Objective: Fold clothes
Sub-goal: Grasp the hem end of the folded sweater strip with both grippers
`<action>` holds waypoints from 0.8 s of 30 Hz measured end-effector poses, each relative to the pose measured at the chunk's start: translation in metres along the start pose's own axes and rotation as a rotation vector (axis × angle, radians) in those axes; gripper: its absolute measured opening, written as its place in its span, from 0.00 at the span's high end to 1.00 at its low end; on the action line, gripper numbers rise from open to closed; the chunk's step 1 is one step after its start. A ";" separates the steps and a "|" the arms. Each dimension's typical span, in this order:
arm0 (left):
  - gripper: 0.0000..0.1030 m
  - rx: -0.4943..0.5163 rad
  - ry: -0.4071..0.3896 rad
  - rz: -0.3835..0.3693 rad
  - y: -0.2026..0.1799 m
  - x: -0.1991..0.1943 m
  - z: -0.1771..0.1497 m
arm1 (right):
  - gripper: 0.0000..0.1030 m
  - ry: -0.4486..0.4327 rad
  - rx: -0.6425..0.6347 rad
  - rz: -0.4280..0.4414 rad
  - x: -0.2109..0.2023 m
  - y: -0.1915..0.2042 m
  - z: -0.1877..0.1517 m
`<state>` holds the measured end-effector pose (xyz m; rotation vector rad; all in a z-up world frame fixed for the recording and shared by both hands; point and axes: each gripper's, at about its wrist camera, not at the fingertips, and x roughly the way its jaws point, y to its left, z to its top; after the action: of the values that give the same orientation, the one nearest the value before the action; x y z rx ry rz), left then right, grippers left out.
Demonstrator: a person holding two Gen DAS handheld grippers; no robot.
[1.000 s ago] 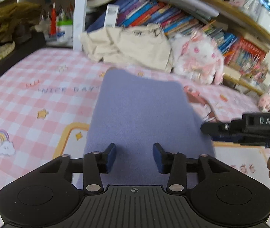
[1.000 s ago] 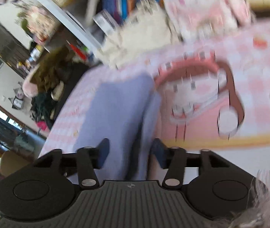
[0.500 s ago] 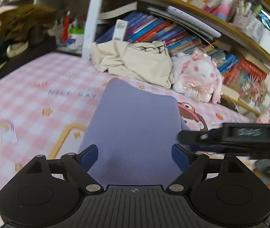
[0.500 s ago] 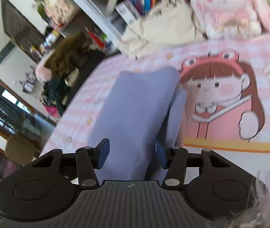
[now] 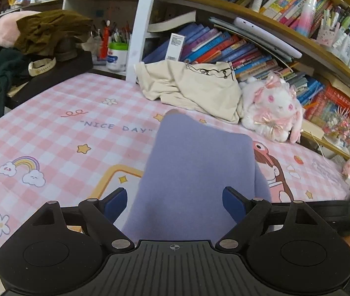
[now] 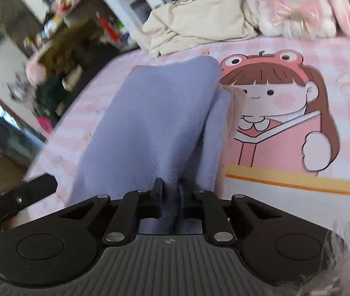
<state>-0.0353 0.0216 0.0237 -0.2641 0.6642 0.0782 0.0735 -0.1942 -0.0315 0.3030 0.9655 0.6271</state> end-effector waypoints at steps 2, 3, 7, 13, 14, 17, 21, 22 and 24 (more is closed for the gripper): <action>0.16 0.003 0.002 0.006 0.000 0.001 0.001 | 0.85 0.001 -0.026 -0.003 -0.004 0.004 0.002; 0.16 0.004 0.004 0.010 0.001 0.001 0.001 | 0.84 -0.005 -0.023 -0.003 -0.007 0.004 0.002; 0.16 0.001 0.011 0.025 0.002 0.002 0.001 | 0.55 -0.045 0.003 0.009 -0.025 0.003 0.001; 0.12 -0.010 0.040 0.078 0.007 0.007 0.000 | 0.35 -0.067 0.075 -0.040 -0.040 -0.004 0.001; 0.12 -0.016 0.041 0.078 0.009 0.007 0.000 | 0.35 -0.068 0.089 -0.047 -0.041 -0.006 0.000; 0.12 -0.033 0.045 0.066 0.014 0.008 -0.001 | 0.33 -0.055 0.097 -0.064 -0.043 -0.009 -0.005; 0.11 -0.033 0.077 0.032 0.024 0.020 0.003 | 0.33 -0.045 0.100 -0.096 -0.045 -0.009 -0.012; 0.11 -0.032 0.085 0.023 0.026 0.024 0.004 | 0.33 -0.048 0.109 -0.098 -0.045 -0.010 -0.013; 0.11 -0.029 0.101 0.000 0.030 0.030 0.006 | 0.33 -0.056 0.130 -0.107 -0.045 -0.011 -0.014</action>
<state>-0.0123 0.0522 0.0031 -0.2973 0.7635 0.0747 0.0470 -0.2311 -0.0150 0.3798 0.9643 0.4570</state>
